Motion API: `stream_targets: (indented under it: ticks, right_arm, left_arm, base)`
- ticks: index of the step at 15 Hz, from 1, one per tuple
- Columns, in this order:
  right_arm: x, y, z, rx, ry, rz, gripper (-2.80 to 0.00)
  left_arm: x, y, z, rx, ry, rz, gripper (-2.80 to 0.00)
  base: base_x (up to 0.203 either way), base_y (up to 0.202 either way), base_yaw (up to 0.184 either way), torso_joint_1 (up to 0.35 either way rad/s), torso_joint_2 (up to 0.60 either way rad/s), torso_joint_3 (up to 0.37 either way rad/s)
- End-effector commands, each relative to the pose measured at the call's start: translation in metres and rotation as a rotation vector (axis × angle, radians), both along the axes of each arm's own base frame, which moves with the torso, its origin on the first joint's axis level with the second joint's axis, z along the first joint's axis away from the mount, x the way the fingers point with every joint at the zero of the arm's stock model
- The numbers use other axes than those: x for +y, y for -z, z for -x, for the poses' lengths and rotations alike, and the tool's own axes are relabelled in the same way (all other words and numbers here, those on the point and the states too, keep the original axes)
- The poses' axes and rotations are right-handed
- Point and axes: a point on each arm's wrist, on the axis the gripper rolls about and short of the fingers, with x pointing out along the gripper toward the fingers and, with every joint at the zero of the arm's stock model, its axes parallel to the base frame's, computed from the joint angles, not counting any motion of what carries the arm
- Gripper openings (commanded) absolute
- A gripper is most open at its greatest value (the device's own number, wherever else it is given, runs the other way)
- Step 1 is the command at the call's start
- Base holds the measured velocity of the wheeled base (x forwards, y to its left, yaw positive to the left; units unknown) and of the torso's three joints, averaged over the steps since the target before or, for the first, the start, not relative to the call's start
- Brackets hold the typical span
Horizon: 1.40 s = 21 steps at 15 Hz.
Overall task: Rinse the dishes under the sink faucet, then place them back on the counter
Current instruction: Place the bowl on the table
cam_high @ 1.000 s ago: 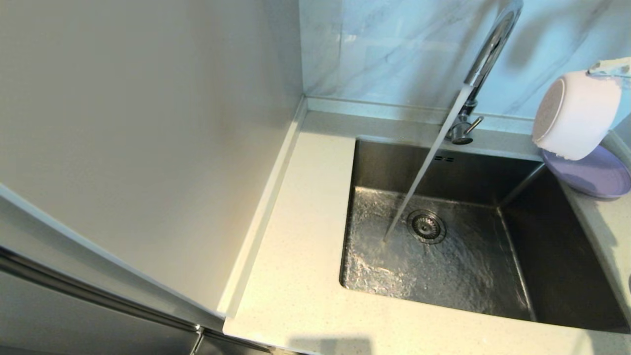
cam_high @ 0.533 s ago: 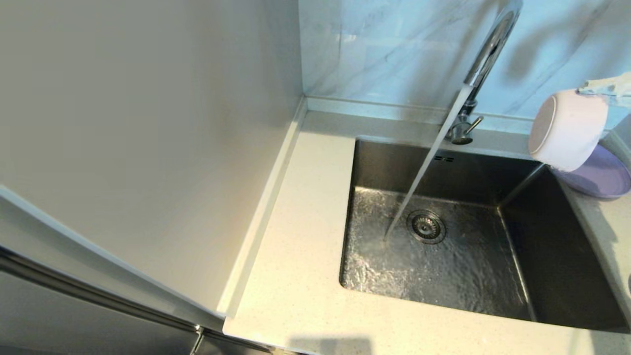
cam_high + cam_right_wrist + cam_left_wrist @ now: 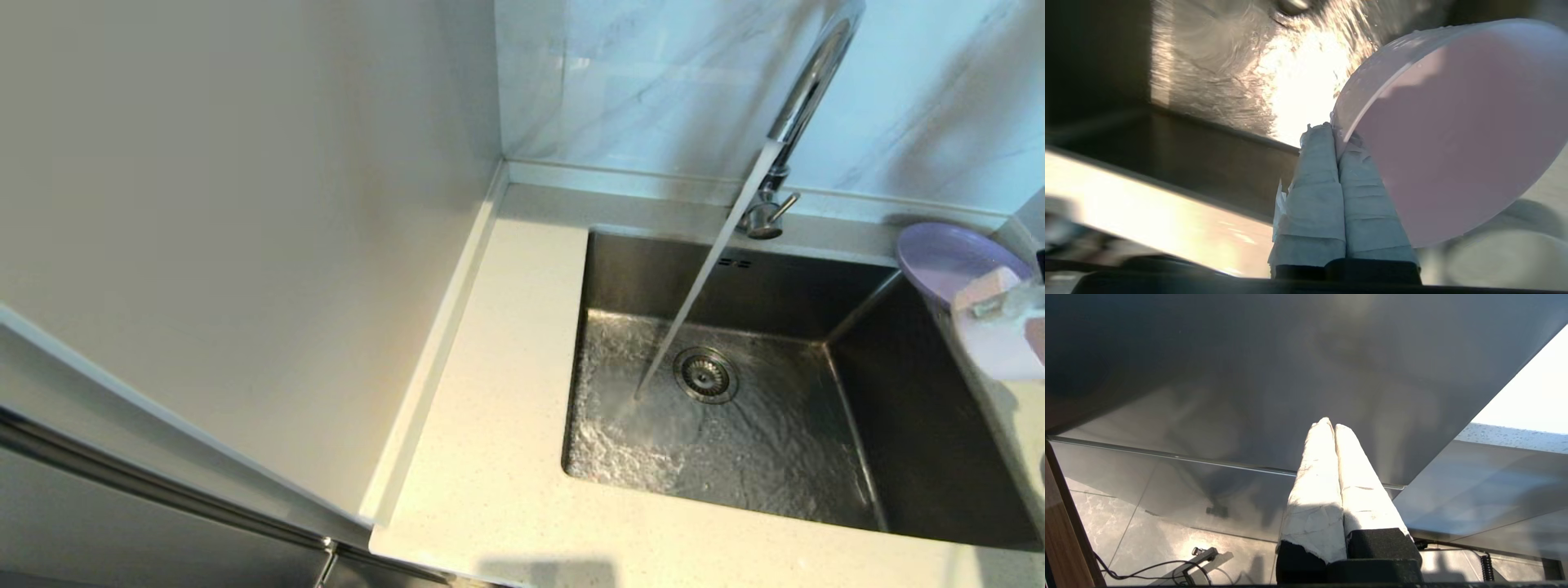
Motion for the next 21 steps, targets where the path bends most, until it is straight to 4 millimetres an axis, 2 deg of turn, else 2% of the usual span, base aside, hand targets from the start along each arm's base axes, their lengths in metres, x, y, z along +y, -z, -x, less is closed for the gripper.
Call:
stream_targets:
  ticks: [1, 3, 6, 8, 10, 17, 21]
  right_arm:
    - [-0.017, 0.017, -0.006, 0.069, -0.007, 0.1, -2.8]
    - [-0.032, 0.027, -0.017, 0.075, -0.005, 0.148, -2.8]
    - [-0.056, 0.036, -0.033, 0.039, 0.016, 0.396, -2.8]
    - [-0.065, 0.05, -0.041, 0.054, 0.015, 0.427, -2.8]
    - [-0.077, 0.055, -0.038, 0.074, 0.041, 0.429, -2.8]
    - [-0.08, 0.06, -0.033, 0.1, 0.023, 0.444, -2.8]
    - [-0.085, 0.068, -0.038, 0.12, -0.008, 0.462, -2.8]
  left_arm:
    - [0.0, 0.0, 0.0, 0.0, 0.0, 0.0, -2.8]
    - [0.0, 0.0, 0.0, 0.0, 0.0, 0.0, -2.8]
    - [0.0, 0.0, 0.0, 0.0, 0.0, 0.0, -2.8]
    - [0.0, 0.0, 0.0, 0.0, 0.0, 0.0, -2.8]
    - [0.0, 0.0, 0.0, 0.0, 0.0, 0.0, -2.8]
    - [0.0, 0.0, 0.0, 0.0, 0.0, 0.0, -2.8]
    - [0.0, 0.0, 0.0, 0.0, 0.0, 0.0, -2.8]
  base:
    - [0.0, 0.0, 0.0, 0.0, 0.0, 0.0]
    - [0.0, 0.0, 0.0, 0.0, 0.0, 0.0]
    - [0.0, 0.0, 0.0, 0.0, 0.0, 0.0]
    - [0.0, 0.0, 0.0, 0.0, 0.0, 0.0]
    - [0.0, 0.0, 0.0, 0.0, 0.0, 0.0]
    - [0.0, 0.0, 0.0, 0.0, 0.0, 0.0]
    - [0.0, 0.0, 0.0, 0.0, 0.0, 0.0]
